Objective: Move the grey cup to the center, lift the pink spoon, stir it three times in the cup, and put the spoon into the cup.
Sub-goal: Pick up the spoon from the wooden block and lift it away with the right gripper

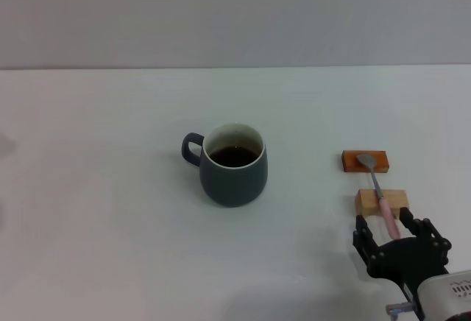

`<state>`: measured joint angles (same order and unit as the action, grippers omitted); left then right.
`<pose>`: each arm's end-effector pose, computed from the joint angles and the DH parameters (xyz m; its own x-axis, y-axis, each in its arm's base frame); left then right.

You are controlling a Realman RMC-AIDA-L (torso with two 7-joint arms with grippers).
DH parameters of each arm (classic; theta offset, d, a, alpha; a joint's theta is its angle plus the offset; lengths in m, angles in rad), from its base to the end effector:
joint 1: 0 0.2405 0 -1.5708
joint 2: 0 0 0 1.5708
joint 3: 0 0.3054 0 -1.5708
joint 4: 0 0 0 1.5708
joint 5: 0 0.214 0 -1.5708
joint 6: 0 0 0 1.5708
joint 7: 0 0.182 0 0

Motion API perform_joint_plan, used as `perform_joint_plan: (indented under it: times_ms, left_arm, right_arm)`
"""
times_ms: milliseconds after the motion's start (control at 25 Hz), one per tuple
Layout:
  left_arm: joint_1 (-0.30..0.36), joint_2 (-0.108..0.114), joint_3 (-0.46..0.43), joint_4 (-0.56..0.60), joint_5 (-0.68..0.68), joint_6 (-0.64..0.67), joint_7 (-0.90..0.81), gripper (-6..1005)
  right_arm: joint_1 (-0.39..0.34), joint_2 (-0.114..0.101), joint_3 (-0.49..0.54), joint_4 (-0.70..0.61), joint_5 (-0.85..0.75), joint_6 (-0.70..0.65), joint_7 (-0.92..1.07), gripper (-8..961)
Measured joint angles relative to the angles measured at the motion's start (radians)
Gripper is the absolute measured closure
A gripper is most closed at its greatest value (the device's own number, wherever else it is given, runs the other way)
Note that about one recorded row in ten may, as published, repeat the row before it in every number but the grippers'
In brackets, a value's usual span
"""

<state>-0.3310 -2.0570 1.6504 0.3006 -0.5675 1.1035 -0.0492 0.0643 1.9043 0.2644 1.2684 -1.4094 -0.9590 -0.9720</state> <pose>-0.4156 0.3805 0.0463 0.7083 -0.1425 0.6914 0.7028 0.2343 -0.6717 0.3038 0.2396 -0.1325 0.7353 -0.3343 -0.5896 -0.6653 -0.1898 -0.7221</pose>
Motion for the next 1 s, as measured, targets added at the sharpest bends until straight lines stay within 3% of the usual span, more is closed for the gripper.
perform_joint_plan:
  times_ms: [600, 1000]
  left_arm:
    - [0.011, 0.001, -0.001, 0.004, 0.0, 0.002, 0.0, 997]
    - [0.014, 0.003, 0.0, 0.006, 0.0, 0.006, 0.0, 997]
  right_arm:
    - [-0.006, 0.006, 0.037, -0.022, 0.008, 0.008, 0.023, 296]
    - [-0.006, 0.027, 0.038, -0.053, 0.013, 0.008, 0.023, 300]
